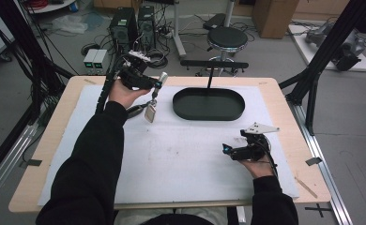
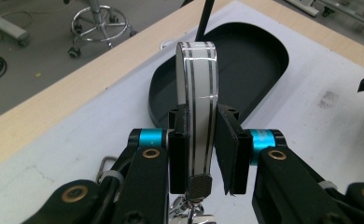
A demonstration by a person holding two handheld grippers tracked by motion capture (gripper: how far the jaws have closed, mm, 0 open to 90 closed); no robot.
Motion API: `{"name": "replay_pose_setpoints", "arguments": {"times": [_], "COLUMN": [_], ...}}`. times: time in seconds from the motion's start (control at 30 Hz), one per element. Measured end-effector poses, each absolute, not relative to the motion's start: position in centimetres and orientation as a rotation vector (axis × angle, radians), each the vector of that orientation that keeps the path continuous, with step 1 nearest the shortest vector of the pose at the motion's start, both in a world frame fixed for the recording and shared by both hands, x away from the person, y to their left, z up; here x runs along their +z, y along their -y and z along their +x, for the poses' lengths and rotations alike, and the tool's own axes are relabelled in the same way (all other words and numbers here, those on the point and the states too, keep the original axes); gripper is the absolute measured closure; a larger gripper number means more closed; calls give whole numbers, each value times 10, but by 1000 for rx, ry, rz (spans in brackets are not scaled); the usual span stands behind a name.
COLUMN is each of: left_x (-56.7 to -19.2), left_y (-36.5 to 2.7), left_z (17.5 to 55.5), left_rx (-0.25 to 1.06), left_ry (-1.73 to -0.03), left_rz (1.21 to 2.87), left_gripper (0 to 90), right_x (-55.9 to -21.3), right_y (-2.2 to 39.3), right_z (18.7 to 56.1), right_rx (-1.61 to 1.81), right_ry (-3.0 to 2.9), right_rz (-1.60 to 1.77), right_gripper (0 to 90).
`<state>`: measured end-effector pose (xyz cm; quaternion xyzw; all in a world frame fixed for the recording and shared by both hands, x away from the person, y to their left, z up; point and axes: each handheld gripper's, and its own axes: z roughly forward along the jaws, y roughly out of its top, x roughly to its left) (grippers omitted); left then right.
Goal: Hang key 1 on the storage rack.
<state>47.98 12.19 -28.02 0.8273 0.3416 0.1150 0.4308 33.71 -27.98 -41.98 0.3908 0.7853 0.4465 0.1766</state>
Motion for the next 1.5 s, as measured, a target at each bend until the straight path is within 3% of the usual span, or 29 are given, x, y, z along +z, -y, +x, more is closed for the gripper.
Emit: {"name": "replay_pose_setpoints", "arguments": {"times": [0.6, 1.5], "left_x": [-231, -214], "left_y": [-81, -30], "left_z": [498, 538], "left_rx": [375, 381], "left_ry": [-696, -660], "left_rz": [2043, 2024], "left_gripper": [754, 753], "right_x": [-419, -421], "right_y": [281, 283], "right_z": [337, 338], "right_rx": [1283, 1270], "right_ry": [-2213, -2227], "right_rz": [1108, 1105], "right_gripper": [8, 8]}}
